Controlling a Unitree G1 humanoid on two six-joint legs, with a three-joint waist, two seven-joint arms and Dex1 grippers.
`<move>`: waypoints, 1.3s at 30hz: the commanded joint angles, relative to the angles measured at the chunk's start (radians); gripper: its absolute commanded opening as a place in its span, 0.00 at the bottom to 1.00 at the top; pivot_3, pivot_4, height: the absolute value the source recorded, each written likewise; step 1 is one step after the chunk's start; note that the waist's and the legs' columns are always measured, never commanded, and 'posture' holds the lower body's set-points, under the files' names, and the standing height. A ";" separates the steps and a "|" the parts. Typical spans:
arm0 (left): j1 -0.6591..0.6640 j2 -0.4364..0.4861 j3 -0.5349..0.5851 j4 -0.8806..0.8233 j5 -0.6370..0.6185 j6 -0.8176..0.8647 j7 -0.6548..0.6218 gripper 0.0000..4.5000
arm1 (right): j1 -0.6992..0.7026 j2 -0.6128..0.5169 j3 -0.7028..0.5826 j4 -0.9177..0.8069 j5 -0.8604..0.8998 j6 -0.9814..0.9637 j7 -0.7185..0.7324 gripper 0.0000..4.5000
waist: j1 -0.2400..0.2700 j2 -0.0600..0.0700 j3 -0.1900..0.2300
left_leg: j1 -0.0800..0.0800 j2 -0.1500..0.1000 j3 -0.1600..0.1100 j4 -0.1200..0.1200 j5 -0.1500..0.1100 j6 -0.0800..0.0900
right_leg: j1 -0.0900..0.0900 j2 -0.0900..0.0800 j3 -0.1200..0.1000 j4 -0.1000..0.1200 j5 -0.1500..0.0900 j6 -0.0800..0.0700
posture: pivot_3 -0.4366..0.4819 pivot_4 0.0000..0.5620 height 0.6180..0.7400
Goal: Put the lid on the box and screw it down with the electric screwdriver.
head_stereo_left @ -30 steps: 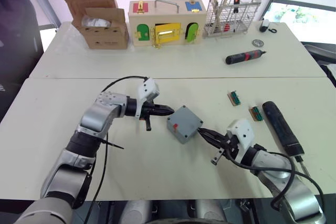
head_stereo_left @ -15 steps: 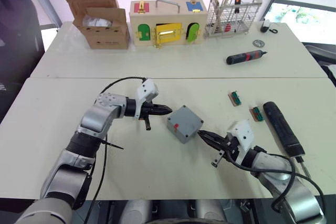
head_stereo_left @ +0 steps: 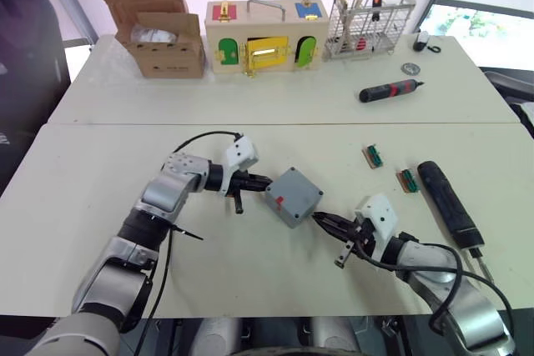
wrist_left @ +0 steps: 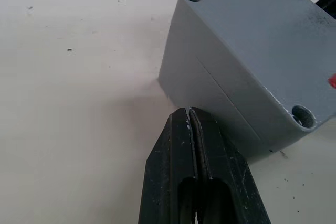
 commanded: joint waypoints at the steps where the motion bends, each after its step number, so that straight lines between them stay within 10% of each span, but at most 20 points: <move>1: 0.032 0.018 -0.011 -0.086 -0.010 0.024 -0.018 0.00 | -0.028 -0.009 -0.005 0.007 0.000 -0.009 0.014 0.02 | 0.000 0.000 0.000 | 0.000 0.000 0.000 0.000 0.000 0.000 | 0.000 0.000 0.000 0.000 0.000 0.000 | 0.48 0.27 0.62; 25: 0.126 0.039 -0.033 -0.251 -0.019 0.102 0.005 0.00 | -0.149 -0.066 -0.037 0.143 -0.038 -0.073 0.105 0.02 | 0.000 0.000 0.000 | 0.000 0.000 0.000 0.001 0.000 0.000 | 0.000 0.000 0.000 0.000 0.000 0.000 | 0.48 0.27 0.62; 39: 0.060 0.097 0.329 -0.396 -0.290 0.246 0.089 0.00 | -0.079 -0.060 -0.269 -0.039 0.092 0.092 0.014 0.02 | 0.000 0.000 0.000 | 0.000 0.000 0.000 0.001 0.001 -0.001 | 0.000 0.000 0.000 0.001 0.000 0.000 | 0.48 0.27 0.62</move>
